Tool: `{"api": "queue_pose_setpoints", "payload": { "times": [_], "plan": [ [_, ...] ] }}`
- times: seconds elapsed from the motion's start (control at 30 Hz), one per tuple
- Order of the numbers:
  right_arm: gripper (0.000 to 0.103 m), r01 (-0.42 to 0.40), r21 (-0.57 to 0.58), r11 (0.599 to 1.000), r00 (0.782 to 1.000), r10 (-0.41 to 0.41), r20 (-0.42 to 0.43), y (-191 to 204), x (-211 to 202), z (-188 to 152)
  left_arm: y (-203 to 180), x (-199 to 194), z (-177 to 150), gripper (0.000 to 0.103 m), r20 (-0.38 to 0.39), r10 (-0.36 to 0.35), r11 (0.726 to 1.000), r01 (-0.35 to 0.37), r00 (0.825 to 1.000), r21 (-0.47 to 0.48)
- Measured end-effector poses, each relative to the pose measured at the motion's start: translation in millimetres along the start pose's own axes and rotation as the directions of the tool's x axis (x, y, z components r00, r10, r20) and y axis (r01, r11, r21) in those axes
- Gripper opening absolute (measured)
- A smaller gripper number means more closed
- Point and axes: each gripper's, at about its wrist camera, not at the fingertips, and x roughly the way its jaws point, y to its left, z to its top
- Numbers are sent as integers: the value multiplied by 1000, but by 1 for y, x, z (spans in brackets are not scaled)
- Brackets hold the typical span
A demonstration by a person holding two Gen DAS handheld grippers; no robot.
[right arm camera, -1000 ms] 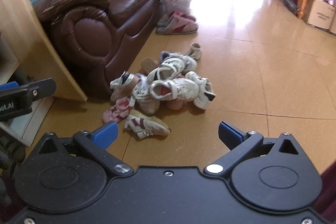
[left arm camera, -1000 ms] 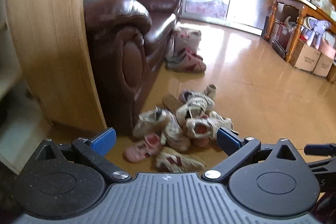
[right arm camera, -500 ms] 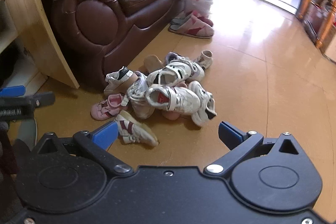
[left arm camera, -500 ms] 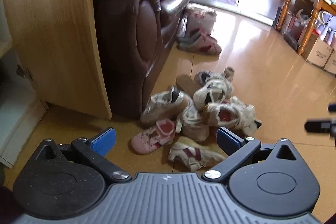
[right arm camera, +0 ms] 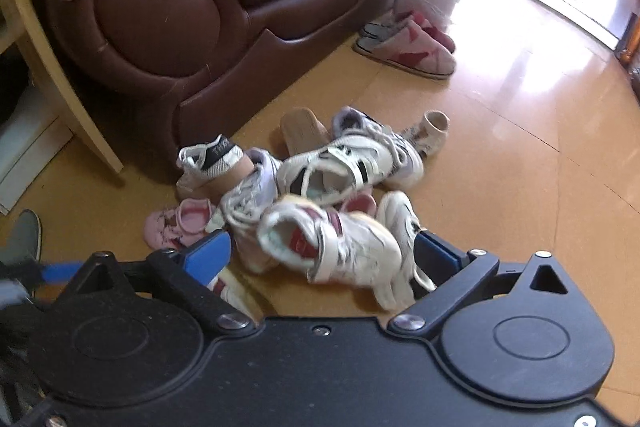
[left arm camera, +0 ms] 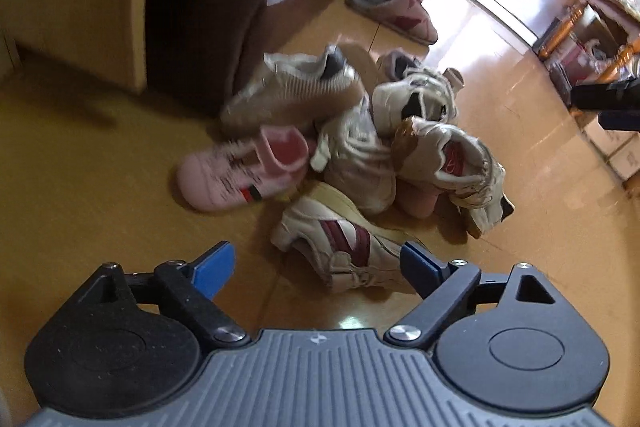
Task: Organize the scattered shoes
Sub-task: 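Grasp a white red-trimmed sneaker with the left tool while the right tool grasps its mate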
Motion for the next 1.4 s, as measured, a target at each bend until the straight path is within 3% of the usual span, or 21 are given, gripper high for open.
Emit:
{"api": "queue_pose_setpoints", "payload": {
  "times": [0.23, 0.57, 0.6, 0.63, 0.7, 0.93, 1.13, 1.23, 1.33, 1.4],
  "plan": [
    [74, 37, -158, 987, 996, -50, -79, 3, 53, -4, 17, 51, -16, 87, -7, -95, 982, 92, 995, -166],
    [71, 42, -325, 945, 993, -76, -94, 13, 85, -16, 25, 88, -19, 87, 20, -208, 930, 204, 978, -306],
    [70, 43, -340, 940, 993, -77, -88, 14, 87, -16, 25, 90, -18, 83, 22, -219, 925, 215, 975, -314],
    [69, 44, -348, 936, 993, -79, -86, 14, 89, -16, 25, 92, -18, 67, 24, -231, 920, 226, 973, -322],
    [65, 50, -369, 928, 992, -89, -90, 12, 95, -18, 25, 96, -18, 57, 27, -254, 909, 248, 967, -336],
    [56, 36, -399, 916, 992, -82, -99, 15, 106, -16, 27, 102, -13, 43, 79, -297, 872, 304, 952, -383],
    [49, 28, -513, 858, 989, -97, -109, 32, 119, -21, 24, 105, -12, 42, 104, -311, 861, 327, 945, -390],
    [44, 40, -590, 807, 984, -134, -116, 38, 131, -29, 26, 109, -15, 42, 120, -330, 846, 350, 936, -403],
    [43, 52, -622, 781, 981, -156, -114, 40, 142, -37, 29, 112, -18, 42, 130, -347, 829, 368, 929, -421],
    [34, 74, -645, 761, 982, -169, -88, 41, 144, -40, 28, 113, -18, 39, 128, -350, 827, 370, 928, -424]
  ]
}}
